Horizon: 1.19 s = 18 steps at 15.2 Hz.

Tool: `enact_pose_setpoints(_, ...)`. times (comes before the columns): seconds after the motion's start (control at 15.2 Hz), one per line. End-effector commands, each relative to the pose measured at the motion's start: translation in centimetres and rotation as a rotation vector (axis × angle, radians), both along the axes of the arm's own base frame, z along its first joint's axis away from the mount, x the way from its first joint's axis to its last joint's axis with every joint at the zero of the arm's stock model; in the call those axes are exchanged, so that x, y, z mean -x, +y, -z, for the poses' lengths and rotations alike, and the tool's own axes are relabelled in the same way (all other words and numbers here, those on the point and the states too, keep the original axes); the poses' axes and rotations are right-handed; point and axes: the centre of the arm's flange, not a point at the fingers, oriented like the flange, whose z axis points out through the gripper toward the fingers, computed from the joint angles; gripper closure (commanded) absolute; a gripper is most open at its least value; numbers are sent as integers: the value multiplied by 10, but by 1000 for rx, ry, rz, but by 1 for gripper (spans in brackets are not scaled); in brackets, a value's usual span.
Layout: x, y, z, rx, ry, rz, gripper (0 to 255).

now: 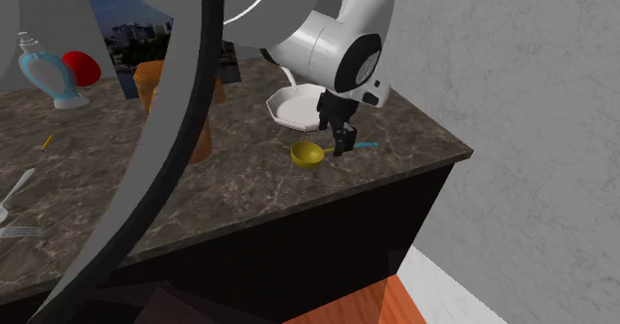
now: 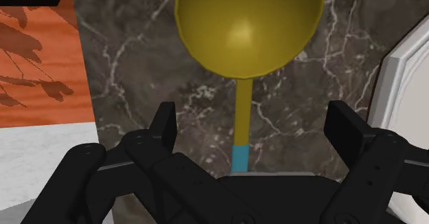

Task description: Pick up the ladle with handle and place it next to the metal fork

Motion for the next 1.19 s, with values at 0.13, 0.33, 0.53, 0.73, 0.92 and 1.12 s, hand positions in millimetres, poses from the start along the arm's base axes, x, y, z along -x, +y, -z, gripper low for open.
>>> enact_pose_setpoints(0.13,-5,-3,25,-4,0,23,0)
enact_pose_setpoints(0.33,-7,0,40,-4,0,23,0)
enact_pose_setpoints(0.53,-7,1,48,-4,0,23,0)
enact_pose_setpoints(0.73,-8,1,48,-4,0,23,0)
enact_pose_setpoints(0.92,-8,1,48,-4,0,23,0)
enact_pose_setpoints(1.12,-8,1,48,-4,0,23,255)
